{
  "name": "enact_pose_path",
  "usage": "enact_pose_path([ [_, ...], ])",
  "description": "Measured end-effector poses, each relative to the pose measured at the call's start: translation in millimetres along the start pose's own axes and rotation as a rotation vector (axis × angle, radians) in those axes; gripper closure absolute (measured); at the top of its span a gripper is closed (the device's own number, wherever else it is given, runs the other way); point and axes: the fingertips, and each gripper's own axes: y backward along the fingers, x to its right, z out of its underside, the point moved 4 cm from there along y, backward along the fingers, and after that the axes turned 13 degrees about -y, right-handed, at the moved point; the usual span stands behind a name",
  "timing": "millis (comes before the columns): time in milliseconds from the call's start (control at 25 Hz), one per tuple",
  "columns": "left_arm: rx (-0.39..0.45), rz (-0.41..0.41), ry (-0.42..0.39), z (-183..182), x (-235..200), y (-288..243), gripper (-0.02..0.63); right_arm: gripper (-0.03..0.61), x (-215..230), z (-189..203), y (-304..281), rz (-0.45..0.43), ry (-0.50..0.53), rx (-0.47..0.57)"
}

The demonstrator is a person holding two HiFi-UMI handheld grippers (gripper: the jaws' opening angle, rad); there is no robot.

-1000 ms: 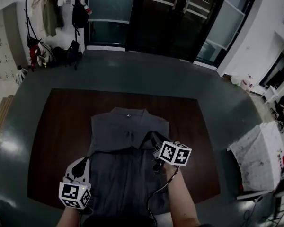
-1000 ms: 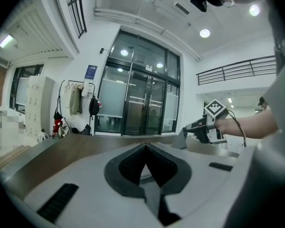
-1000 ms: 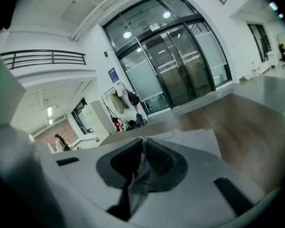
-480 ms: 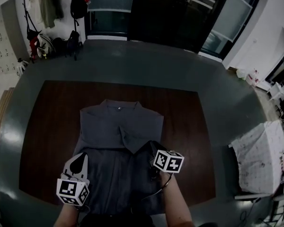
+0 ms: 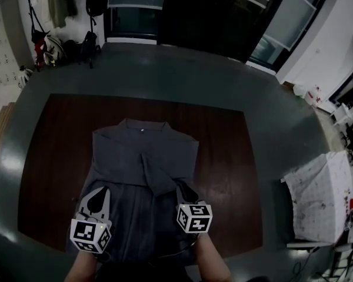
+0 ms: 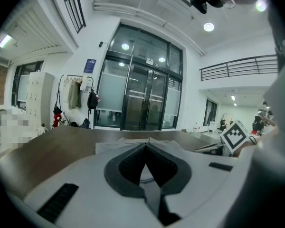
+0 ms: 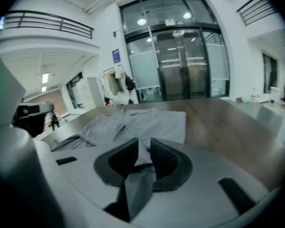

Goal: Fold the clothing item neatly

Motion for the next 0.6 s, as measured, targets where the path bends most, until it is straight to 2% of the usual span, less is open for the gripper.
enact_pose_path([
  [120, 0.005, 0.001, 0.005, 0.4, 4.4, -1.1, 0.606, 0.512, -32.8, 25.6, -10.2, -0.108, 0.101, -0.113],
  [240, 0.011, 0.006, 0.007, -0.4, 4.7, 2.4, 0.606, 0.476, -57.9, 48.8, -24.6, -0.127, 0.208, -0.193],
  [320, 0.01, 0.006, 0.004, -0.4, 2.3, 5.9, 0.606, 0.465, -66.2, 61.0, -35.8, -0.087, 0.3, -0.244],
  [400, 0.007, 0.002, 0.002, -0.2, -1.0, 8.7, 0.606, 0.466, -65.7, 64.6, -43.4, 0.003, 0.4, -0.266],
  [440, 0.006, -0.001, 0.003, 0.2, -3.0, 10.4, 0.606, 0.489, -64.3, 63.3, -44.3, 0.049, 0.427, -0.255],
  [480, 0.005, -0.004, 0.005, 1.2, -5.3, 12.4, 0.606, 0.581, -63.7, 60.5, -42.9, 0.08, 0.428, -0.235],
  [600, 0.001, -0.009, 0.013, 4.5, -12.0, 17.6, 0.606, 0.589, -64.2, 51.3, -32.2, 0.088, 0.349, -0.191],
])
